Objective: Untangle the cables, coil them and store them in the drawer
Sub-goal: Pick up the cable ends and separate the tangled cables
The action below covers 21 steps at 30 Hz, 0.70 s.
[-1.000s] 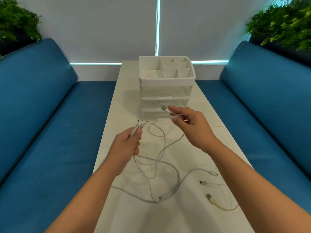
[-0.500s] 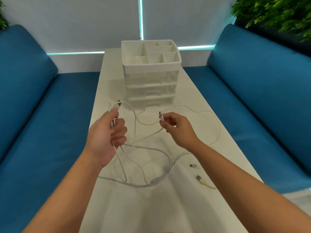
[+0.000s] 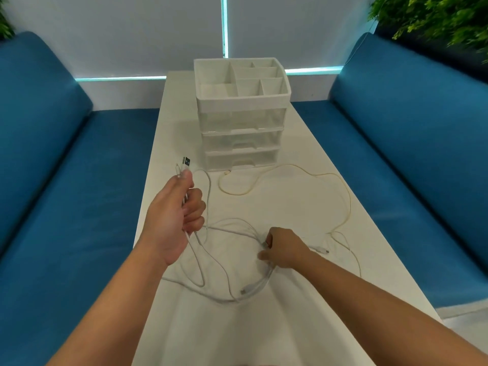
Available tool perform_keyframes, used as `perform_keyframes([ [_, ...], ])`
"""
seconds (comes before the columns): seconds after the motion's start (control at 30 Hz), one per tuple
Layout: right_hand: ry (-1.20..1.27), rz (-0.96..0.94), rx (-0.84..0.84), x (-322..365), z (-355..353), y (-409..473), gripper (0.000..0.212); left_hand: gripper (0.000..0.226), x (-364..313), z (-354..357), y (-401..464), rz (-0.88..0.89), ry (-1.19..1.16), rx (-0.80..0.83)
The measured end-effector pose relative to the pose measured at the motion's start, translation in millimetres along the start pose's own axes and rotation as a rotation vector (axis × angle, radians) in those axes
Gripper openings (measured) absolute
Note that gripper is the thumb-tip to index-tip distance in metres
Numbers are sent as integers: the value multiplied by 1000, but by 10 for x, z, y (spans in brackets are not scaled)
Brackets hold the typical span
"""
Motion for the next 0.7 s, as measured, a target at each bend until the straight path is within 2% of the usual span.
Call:
perform_keyframes([
  [0.03, -11, 4, -5, 7, -26, 10, 16, 34, -3, -31, 3, 10, -4, -10],
  [0.23, 184, 15, -173, 6, -539, -28, 13, 31, -130, -278, 34, 99, -87, -96],
  [0.53, 706, -30, -390, 19, -1256, -204, 8, 29, -88, -384, 64, 142, -1, -162],
  [0.63, 955, -78, -386, 121, -1392, -291, 8, 31, -38, -345, 94, 114, 22, -129],
  [0.7, 1058, -126, -296, 260, -1385, -346, 10, 30, 31, -265, 119, 83, 31, -89],
])
Point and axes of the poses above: each hand's wrist, its own y-axis towards the middle knuckle, its own z-axis out of the palm, x = y × z, the point moved 8 cm from there along y, towards the middle knuckle, and after that the axes turned 2 degrees about z, right-handed, at the moved point
